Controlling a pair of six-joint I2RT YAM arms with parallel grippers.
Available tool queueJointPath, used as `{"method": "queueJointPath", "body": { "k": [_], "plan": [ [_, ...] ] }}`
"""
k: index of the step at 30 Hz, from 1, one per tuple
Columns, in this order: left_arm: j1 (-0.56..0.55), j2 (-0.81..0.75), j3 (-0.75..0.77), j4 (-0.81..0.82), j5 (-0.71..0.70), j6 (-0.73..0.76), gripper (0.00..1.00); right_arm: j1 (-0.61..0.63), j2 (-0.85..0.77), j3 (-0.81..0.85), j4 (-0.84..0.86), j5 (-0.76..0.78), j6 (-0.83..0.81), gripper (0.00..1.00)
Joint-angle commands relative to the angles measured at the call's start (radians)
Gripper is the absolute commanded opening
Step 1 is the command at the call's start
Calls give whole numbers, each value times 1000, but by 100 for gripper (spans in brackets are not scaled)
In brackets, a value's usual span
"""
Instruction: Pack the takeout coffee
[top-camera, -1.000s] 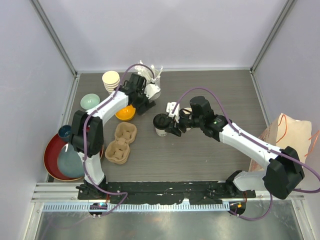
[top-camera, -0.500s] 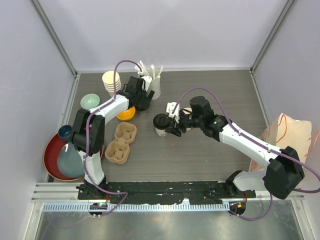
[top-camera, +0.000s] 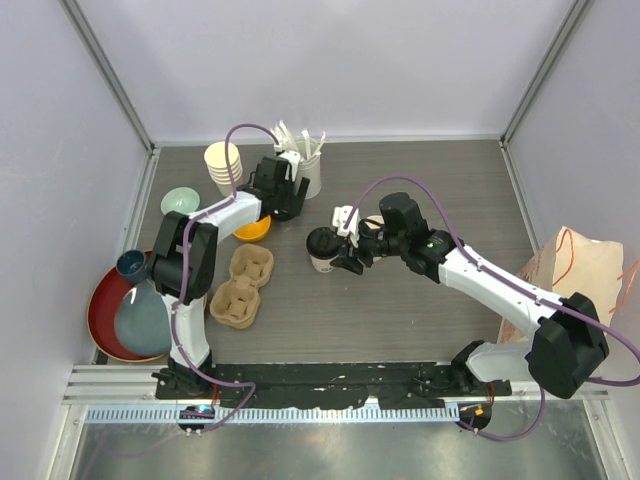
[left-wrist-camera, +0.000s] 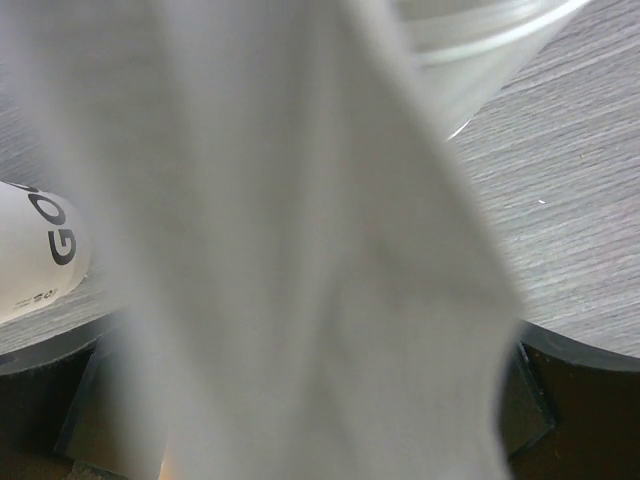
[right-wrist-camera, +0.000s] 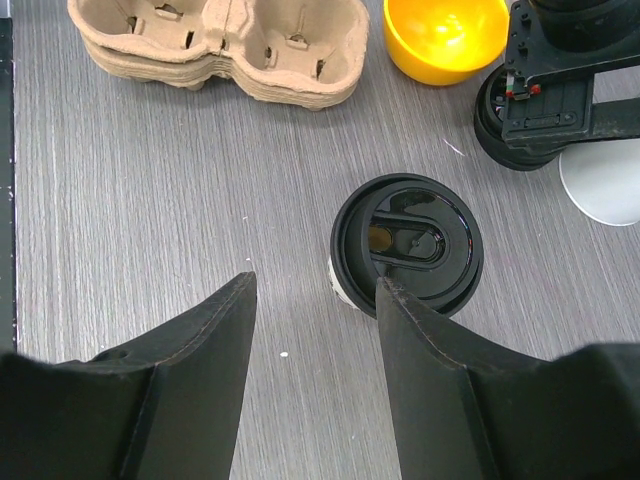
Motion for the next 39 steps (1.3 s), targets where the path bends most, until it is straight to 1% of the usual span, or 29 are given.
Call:
{"method": "queueJointPath", "body": {
  "k": [1,5,8,9,13,18,19,20,23,29,33,37,39],
  "plan": [
    [12,12,36,54,-4,-15,100,-2,-9,15,9,-22,-13,56],
    [13,3,33,41,25,-13,100,-2,-9,15,7,-22,-15,56],
    [15,-5,42,8,45,-16,93,-4,-11,15,6,-23,-13,56],
    [13,-10,45,1,45,-15,90,-2,-11,17,7,-22,-13,56],
    [15,-37,56,-42,32,-18,84,-2,-14,15,4,-22,-11,56],
    [15,-91,36,-45,31,0,74,-4,-12,17,3,-22,-11,56],
    [15,-99,32,-45,29,4,71,-2,-12,17,4,-20,-11,56],
    [15,-105,27,-47,28,7,66,-2,-12,19,4,-20,-11,56],
    [18,-109,27,-64,26,11,57,-4,-15,19,4,-20,-10,56],
    [26,-129,36,-91,34,10,56,-4,-24,19,0,-20,-8,56],
    [27,-166,42,-140,48,5,55,-4,-27,23,1,-23,-2,56],
    [27,-230,29,-170,84,-18,48,-2,-31,35,0,-29,19,56],
    [27,-267,21,-171,120,-33,47,-4,-29,45,12,-26,39,56]
  ]
}}
